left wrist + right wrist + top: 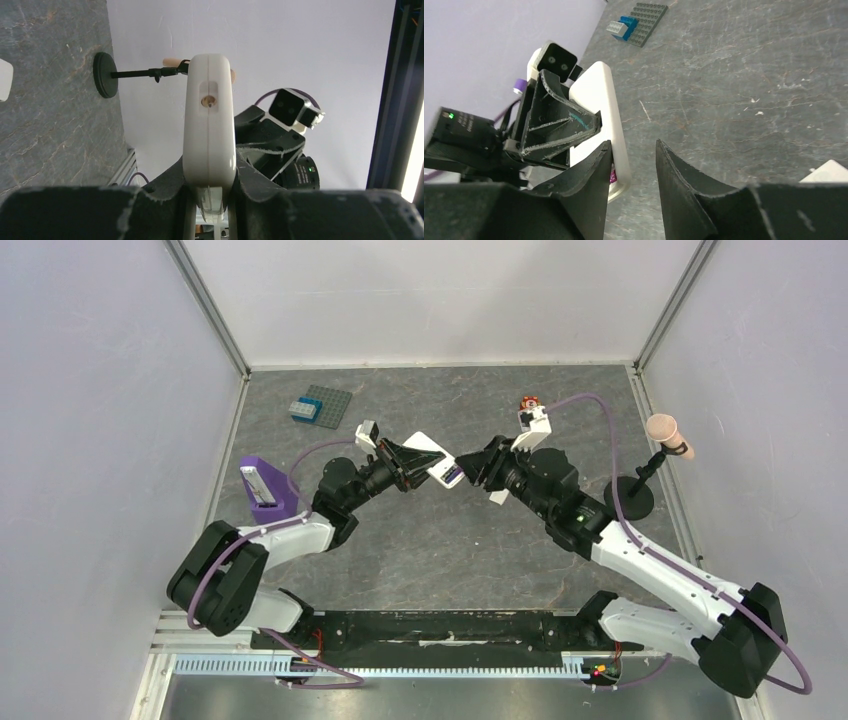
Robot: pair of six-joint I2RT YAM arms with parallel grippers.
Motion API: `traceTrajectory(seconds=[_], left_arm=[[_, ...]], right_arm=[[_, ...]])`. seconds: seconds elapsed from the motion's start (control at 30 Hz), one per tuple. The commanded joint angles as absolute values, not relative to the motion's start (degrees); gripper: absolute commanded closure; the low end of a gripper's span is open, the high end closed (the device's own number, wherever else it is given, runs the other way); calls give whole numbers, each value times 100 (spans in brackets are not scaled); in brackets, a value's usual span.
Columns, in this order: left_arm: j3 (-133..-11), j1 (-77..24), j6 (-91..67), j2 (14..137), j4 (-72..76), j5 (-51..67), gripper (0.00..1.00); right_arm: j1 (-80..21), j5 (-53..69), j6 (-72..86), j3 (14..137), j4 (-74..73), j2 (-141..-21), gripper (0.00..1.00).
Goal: Load the batteries into the remote control
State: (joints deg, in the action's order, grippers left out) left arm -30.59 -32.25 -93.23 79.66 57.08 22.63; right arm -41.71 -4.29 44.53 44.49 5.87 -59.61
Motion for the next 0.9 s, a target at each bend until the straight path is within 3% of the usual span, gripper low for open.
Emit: traceTrajectory(seconds=[0.0, 0.27, 0.63, 0.7, 0.8, 0.87], left_arm=[[-3474, -3208, -9695, 7684, 5927, 1838, 98], [-3468, -3208, -9819, 7647, 5811, 1865, 98], [-3361, -3203, -10373, 7641, 5718, 1893, 98], [-3340, -3200, -10343, 7625, 5705, 1894, 98], [-3319, -3199, -10143, 7597, 5683, 1942, 98], [-3283, -3199, -9786, 7538, 5730, 1961, 98]], right_arm=[[-4724, -369, 3294, 4614, 13, -6101, 60], [-5138, -1307, 2620, 4758, -465, -6218, 58], [-5408, -2059, 1607, 4510, -397, -6033, 43], [-5407, -2207, 1610, 4509, -381, -5974, 39], [-5373, -2343, 2070, 4580, -385, -5860, 21], [-5214, -2024, 2493, 4755, -453, -5884, 17]])
